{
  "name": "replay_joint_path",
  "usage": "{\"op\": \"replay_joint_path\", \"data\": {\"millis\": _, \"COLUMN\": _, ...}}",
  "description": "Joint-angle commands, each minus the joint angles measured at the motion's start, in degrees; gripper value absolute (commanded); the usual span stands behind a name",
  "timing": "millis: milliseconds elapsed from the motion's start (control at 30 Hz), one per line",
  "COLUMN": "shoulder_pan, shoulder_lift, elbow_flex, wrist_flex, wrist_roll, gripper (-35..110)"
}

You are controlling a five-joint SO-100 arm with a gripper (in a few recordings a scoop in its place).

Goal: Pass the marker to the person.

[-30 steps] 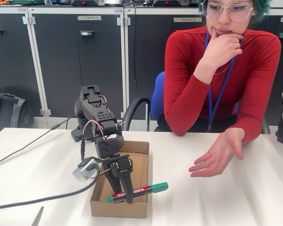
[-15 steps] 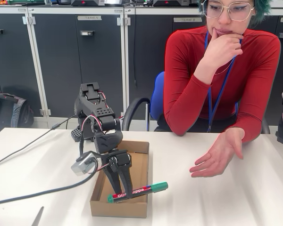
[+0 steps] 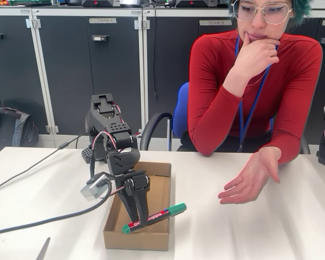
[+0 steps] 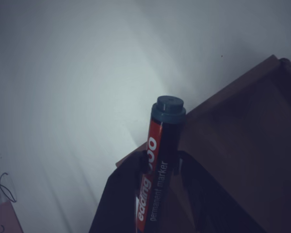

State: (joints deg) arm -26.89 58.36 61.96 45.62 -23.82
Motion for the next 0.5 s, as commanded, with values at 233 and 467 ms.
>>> {"op": "replay_joint_path", "data": {"millis": 233, "shoulder_pan": -0.3, "shoulder_lift": 6.6, "elbow_flex": -0.2, "wrist_flex": -1.1, "wrist_roll": -0.8, "gripper": -5}}
{"op": "replay_joint_path", "data": {"millis": 467, "shoulder_pan": 0.2, "shoulder_lift": 8.0, "elbow_flex": 0.4, "wrist_flex": -0.7, "wrist_roll": -1.5, "gripper": -5}}
